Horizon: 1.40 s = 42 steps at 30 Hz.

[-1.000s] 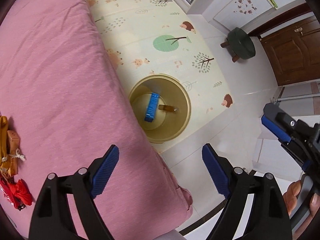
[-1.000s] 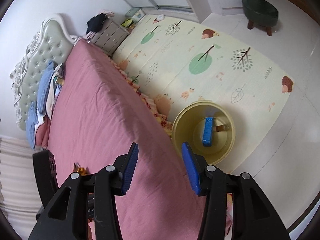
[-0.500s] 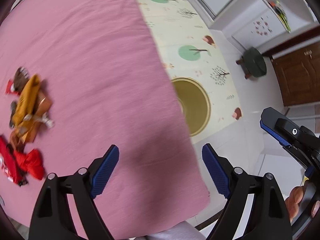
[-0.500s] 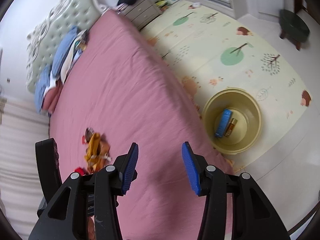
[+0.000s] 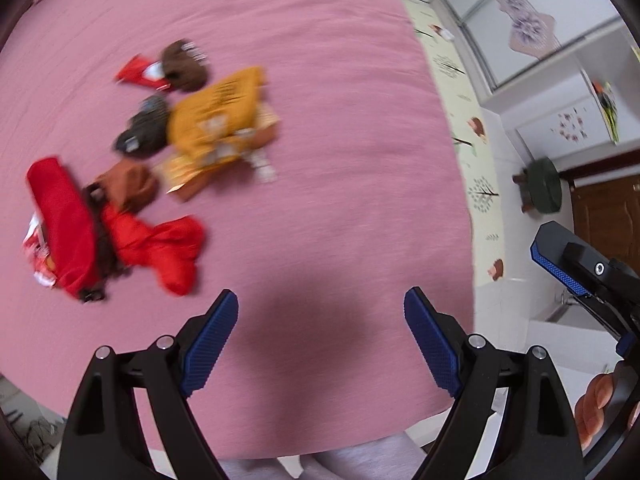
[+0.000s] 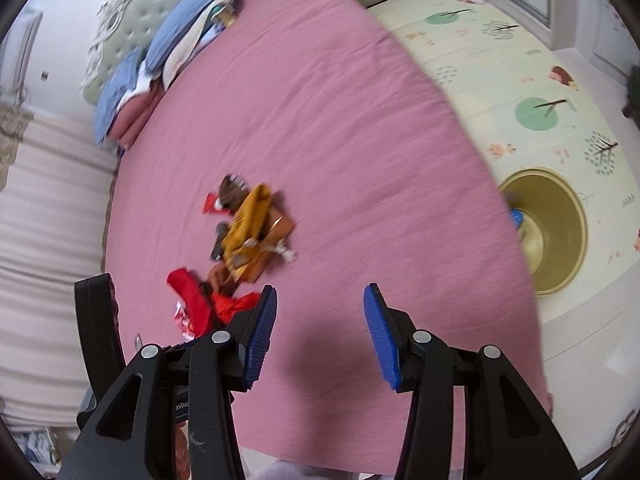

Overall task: Collect trash
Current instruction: 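Move both tools back over the remaining items on the bed, then grasp the red cap with left tool while right tool grasps red cloth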

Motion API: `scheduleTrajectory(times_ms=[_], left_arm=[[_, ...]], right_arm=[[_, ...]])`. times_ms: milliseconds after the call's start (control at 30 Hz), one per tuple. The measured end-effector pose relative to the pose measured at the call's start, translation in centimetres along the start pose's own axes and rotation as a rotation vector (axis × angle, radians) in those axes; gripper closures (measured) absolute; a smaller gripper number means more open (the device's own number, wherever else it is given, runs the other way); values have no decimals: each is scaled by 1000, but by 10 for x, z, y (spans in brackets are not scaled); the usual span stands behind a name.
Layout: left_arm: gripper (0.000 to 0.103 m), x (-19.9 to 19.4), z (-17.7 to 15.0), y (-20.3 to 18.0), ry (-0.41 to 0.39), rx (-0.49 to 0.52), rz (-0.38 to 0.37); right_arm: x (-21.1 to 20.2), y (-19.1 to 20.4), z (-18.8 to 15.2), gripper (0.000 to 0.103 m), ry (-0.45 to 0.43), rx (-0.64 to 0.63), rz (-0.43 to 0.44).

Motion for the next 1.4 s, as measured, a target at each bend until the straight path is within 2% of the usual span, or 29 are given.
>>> scheduleTrajectory(times_ms=[333,733,1033,1267,1400], left_arm=[[18,-4,-21,116,11,-129,47],[17,21,-34,218,25,-285,108],[17,52,-29,264,48,-384,99],[16,74,-20,274,69,-376,84],[22,86,-23,280,85,-411,55]], right_arm=[[65,77,-31,57,108,-80,15],[149,116,-55,57,257,-163,-31],[189,112,-63,57,322,-173,-78],[211,108,-66,57,357,-174,-104],[222,111,-68,55,366,-190,-112]])
Point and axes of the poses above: each gripper's, at about its wrist camera, not at the fingertips, and x roughly the way its jaws point, y to its left, z to its top, the point moved 3 cm from there along x, roughly the way its jaws point, and after that the axes turned 3 degrees about x, right-handed, at the moved point
